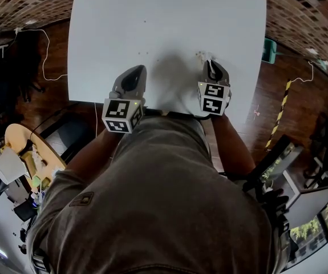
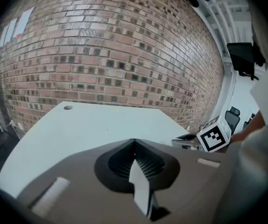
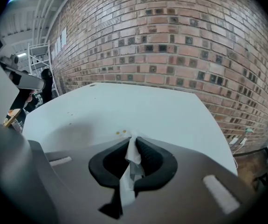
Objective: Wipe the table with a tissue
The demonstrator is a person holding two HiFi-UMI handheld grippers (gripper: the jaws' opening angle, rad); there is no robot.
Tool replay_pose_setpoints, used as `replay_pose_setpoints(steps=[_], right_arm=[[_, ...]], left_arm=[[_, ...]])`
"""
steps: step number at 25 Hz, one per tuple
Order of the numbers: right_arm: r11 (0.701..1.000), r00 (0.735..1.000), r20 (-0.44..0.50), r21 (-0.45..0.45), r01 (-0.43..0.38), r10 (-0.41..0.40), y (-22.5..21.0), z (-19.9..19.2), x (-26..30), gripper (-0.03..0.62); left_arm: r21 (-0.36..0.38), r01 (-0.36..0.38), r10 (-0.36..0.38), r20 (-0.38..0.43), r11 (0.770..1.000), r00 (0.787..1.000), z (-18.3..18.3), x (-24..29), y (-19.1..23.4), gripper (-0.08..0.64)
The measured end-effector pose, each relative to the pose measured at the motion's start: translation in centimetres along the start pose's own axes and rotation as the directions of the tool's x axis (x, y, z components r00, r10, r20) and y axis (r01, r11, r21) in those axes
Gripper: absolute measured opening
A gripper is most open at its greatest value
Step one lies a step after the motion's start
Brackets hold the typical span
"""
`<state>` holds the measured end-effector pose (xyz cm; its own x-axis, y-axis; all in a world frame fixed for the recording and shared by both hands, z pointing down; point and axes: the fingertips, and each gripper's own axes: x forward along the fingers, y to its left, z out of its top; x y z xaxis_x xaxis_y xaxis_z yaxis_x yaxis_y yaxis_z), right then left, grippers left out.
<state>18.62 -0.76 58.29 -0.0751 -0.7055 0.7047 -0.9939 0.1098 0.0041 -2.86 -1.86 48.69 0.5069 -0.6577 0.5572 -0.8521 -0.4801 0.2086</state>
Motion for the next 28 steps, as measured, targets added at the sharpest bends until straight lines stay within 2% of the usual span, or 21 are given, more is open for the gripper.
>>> replay_pose_setpoints(steps=[6,11,18,22,28], right_arm=[[0.999,0.999,0.020,0.006,0.041,-0.041,-2.0,1.3,0.4,0.035],[1.000,1.000,0.013,-0.010,0.016,-0.016,-2.3,1.7,1.7,0.035],[0.998,0.999,0.022,-0.044,-0.042,0.043,0.4,2.5,2.1,0.035],[0.996,0.998,-0.007,-0.064,-0.067,0.066,1.9,2.1,2.6,0.035],[0.989,0.993,-0.003,-0.088,-0.118,0.118,6.1,2.9,3.2,0.035]], left_arm=[[-0.003,-0.016,0.016,0.001,1.000,1.000,0.0,-0.7,0.2,0.002],[-0.025,-0.053,0.053,-0.008,0.998,0.999,-0.1,-0.1,0.3,0.002],[-0.062,-0.095,0.095,-0.005,0.994,0.995,-1.0,-1.3,1.4,0.002],[-0.078,-0.107,0.107,0.002,0.991,0.994,-1.1,-1.8,2.3,0.002],[-0.089,-0.124,0.126,0.016,0.988,0.992,-1.1,-3.1,4.5,0.002]])
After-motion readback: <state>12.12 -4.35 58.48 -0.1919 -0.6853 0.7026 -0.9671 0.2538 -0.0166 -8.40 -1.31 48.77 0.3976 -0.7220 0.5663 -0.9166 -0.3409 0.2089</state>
